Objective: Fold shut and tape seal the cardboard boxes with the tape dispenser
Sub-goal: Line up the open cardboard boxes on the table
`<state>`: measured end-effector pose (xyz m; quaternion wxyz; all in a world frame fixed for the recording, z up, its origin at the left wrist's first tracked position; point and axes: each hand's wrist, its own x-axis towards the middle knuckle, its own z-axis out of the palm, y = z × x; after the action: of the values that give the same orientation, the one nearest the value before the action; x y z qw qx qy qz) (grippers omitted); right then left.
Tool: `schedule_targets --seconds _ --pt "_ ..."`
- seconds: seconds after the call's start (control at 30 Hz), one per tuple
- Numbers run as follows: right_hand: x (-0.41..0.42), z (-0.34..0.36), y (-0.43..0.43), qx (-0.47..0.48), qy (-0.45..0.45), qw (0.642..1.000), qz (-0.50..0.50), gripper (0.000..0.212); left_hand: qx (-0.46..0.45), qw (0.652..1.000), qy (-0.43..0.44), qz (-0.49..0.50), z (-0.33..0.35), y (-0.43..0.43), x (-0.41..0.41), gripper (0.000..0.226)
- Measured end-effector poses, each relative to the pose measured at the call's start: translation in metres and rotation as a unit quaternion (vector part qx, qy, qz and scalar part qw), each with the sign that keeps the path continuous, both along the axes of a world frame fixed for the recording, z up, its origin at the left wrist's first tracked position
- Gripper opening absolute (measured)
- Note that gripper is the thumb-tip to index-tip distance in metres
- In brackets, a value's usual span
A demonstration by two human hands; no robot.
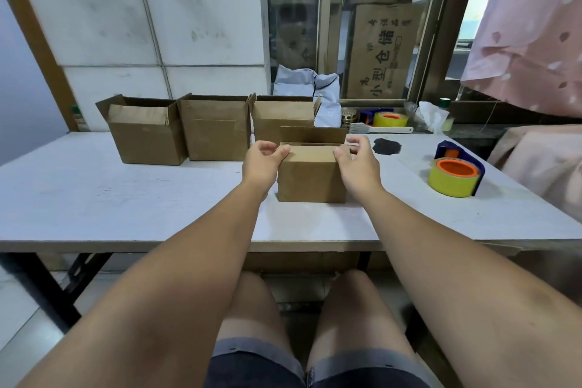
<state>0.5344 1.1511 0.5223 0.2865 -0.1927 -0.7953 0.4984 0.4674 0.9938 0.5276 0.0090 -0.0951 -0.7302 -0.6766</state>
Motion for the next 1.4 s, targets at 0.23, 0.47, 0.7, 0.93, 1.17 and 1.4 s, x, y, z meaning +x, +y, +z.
schedule_targets --seconds 0.23,0.47,0.7,0.93,1.17,1.4 --pt "-0.008 0.001 0.001 -0.056 0.022 0.998 -0.010 0.056 -0.025 0.997 -0.033 -0.072 0.003 -0.001 -0.002 0.059" --pt "-0.022 0.005 0.004 -0.015 -0.010 0.999 0.036 0.064 -0.157 0.980 0.030 -0.116 0.015 0.001 -0.014 0.067" --pt "-0.024 0.003 0.006 0.037 -0.017 0.999 -0.001 0.043 -0.225 0.967 0.078 -0.085 0.006 0.001 -0.024 0.040" --pt "-0.023 -0.005 0.011 0.058 -0.027 0.998 -0.015 0.026 -0.295 0.940 0.166 0.030 0.004 0.007 -0.009 0.032" --pt "-0.021 -0.004 0.017 0.145 -0.033 0.989 -0.024 0.030 -0.550 0.766 0.333 0.009 0.007 0.045 0.011 0.043" --pt "0.003 -0.007 0.060 0.175 -0.065 0.974 -0.129 0.037 -0.550 0.752 0.360 -0.050 -0.003 0.071 0.011 0.052"
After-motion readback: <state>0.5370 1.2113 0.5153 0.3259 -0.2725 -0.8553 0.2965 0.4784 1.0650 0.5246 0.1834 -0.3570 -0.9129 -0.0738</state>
